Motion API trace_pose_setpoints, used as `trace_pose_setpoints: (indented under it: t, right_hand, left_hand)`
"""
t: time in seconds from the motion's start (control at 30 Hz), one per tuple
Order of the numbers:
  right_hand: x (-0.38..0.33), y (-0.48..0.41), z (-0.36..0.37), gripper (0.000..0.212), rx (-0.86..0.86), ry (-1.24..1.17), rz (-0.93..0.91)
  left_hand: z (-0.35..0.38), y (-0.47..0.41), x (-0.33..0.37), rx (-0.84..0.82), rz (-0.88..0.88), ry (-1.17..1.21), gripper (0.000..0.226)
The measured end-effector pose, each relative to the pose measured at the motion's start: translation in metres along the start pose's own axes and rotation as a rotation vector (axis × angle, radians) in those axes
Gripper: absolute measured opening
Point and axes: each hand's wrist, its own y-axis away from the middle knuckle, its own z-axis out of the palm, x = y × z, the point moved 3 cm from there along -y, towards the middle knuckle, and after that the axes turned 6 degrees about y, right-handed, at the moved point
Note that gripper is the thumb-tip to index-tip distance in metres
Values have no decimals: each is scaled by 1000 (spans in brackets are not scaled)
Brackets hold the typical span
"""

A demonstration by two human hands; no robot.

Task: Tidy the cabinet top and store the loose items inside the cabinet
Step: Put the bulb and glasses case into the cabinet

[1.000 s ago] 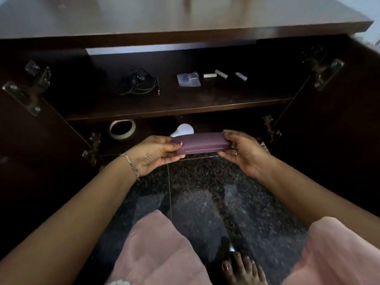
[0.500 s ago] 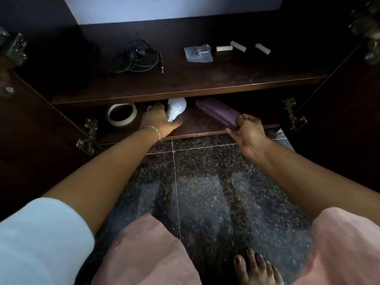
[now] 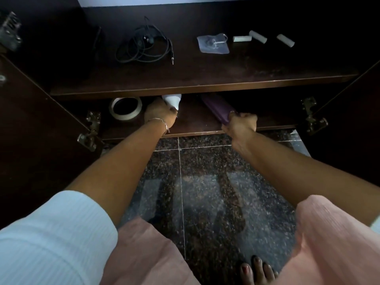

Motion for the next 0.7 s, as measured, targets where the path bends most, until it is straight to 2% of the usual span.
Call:
trace_pose_setpoints:
  t: [0.13,0.33,0.47,0.63,0.7]
  right_hand:
    - [-3,0,14,31,-1,183,-63]
    - [-11,10,29,41,-38,155,-50]
    - [-8,8,30,34,-87,145,-49]
    - [-4,11,16,17,-75,192,-94]
    - [-13,34,7,23,-95,186,-87]
  left_hand:
    - [-6,-3,-9,65,-23,11,37]
    - [-9,-4,-18,27,-23,74,41]
    - [-11,0,-19,-6,-50,159,44]
    - [-16,16,-18,36,-38,236,43]
    - [-22,29,-13,37,-17,252,44]
